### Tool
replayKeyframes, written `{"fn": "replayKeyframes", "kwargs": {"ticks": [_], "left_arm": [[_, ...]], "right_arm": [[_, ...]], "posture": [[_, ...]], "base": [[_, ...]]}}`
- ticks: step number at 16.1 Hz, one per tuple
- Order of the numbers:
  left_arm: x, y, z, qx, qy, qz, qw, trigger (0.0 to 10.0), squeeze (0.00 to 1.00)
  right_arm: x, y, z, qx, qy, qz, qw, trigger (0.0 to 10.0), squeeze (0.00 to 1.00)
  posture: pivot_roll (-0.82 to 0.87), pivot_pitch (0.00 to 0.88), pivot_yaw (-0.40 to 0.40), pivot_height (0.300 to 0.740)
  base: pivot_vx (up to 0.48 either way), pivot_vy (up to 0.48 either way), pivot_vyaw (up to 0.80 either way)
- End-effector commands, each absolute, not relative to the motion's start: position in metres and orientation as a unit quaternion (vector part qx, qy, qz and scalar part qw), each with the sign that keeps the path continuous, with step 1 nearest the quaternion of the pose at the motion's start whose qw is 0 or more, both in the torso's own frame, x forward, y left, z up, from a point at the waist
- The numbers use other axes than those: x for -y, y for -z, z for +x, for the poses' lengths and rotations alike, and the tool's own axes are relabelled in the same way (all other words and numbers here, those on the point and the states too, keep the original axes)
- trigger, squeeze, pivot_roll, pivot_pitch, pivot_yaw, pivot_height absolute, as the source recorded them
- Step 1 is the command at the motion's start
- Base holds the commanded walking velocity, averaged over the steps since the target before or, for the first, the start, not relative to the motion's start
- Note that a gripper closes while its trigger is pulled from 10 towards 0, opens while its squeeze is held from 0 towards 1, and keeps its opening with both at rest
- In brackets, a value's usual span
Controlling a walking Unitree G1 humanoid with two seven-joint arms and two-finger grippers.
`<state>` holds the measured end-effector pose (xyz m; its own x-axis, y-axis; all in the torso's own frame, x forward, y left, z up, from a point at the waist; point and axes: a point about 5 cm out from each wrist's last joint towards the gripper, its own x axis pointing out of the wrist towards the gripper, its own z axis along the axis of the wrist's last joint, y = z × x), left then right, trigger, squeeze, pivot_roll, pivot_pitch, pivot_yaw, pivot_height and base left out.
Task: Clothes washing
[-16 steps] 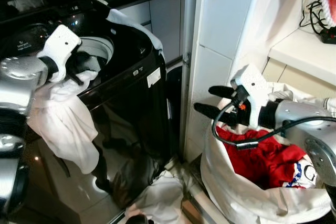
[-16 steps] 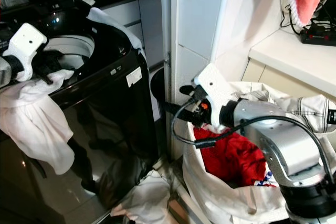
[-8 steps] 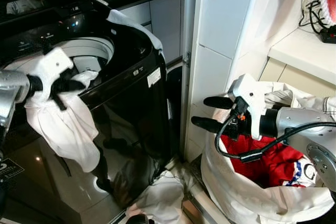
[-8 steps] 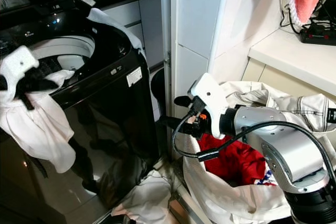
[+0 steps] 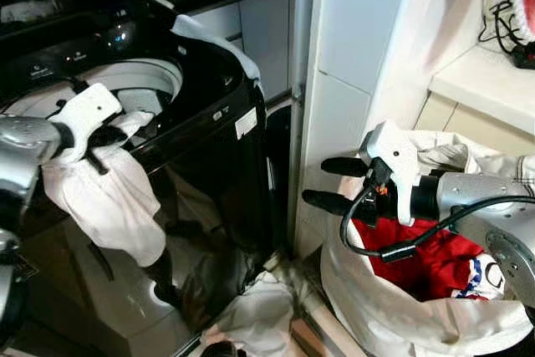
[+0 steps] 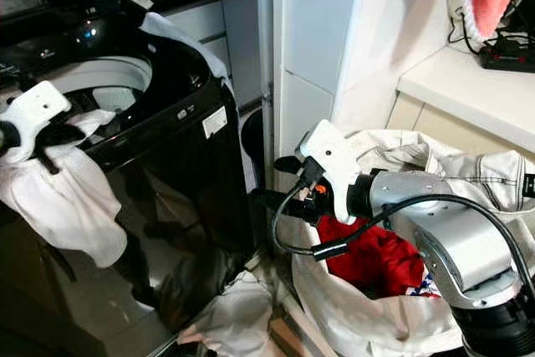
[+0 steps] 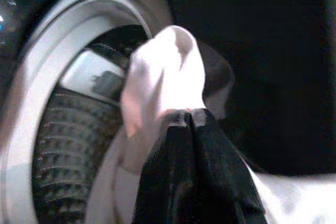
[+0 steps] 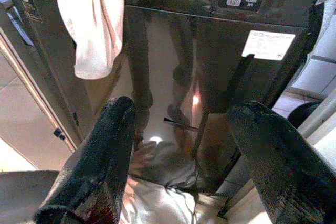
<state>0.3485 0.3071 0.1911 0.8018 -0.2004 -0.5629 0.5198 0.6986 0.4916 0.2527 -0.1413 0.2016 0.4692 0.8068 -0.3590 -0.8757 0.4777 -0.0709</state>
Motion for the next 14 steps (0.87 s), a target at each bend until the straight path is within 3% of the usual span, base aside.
{"fn": "replayKeyframes", "kwargs": {"ticks": [1, 5, 7, 10, 12, 14], "left_arm": [[-0.305, -0.193, 0.355, -0.227, 0.179, 0.350, 0.891, 0.0, 0.00], [-0.303, -0.193, 0.364, -0.204, 0.125, 0.398, 0.885, 0.0, 0.00], [-0.311, -0.203, 0.369, -0.174, 0.046, 0.478, 0.860, 0.0, 0.00], [-0.311, -0.227, 0.375, -0.109, -0.005, 0.532, 0.840, 0.0, 0.00], [-0.298, -0.229, 0.379, -0.095, 0.044, 0.467, 0.878, 0.0, 0.00], [-0.297, -0.229, 0.379, -0.102, 0.058, 0.450, 0.885, 0.0, 0.00]], "right_arm": [[0.139, -0.209, 0.255, -0.122, -0.494, -0.134, 0.851, 10.0, 0.00], [0.139, -0.209, 0.259, -0.117, -0.483, -0.135, 0.857, 10.0, 0.00], [0.140, -0.210, 0.262, -0.111, -0.468, -0.136, 0.866, 10.0, 0.00], [0.143, -0.212, 0.266, -0.101, -0.444, -0.133, 0.880, 10.0, 0.00], [0.144, -0.213, 0.266, -0.101, -0.442, -0.132, 0.882, 10.0, 0.00], [0.144, -0.212, 0.264, -0.103, -0.441, -0.132, 0.882, 10.0, 0.00]], "posture": [[0.05, 0.000, 0.092, 0.740], [0.05, 0.000, 0.096, 0.740], [0.04, 0.000, 0.107, 0.740], [0.04, 0.000, 0.114, 0.740], [0.03, 0.000, 0.117, 0.740], [0.02, 0.000, 0.125, 0.740]], "base": [[0.000, 0.000, 0.00], [0.000, 0.000, 0.00], [0.000, 0.000, 0.00], [0.000, 0.000, 0.00], [0.000, 0.000, 0.00], [0.000, 0.000, 0.00]]}}
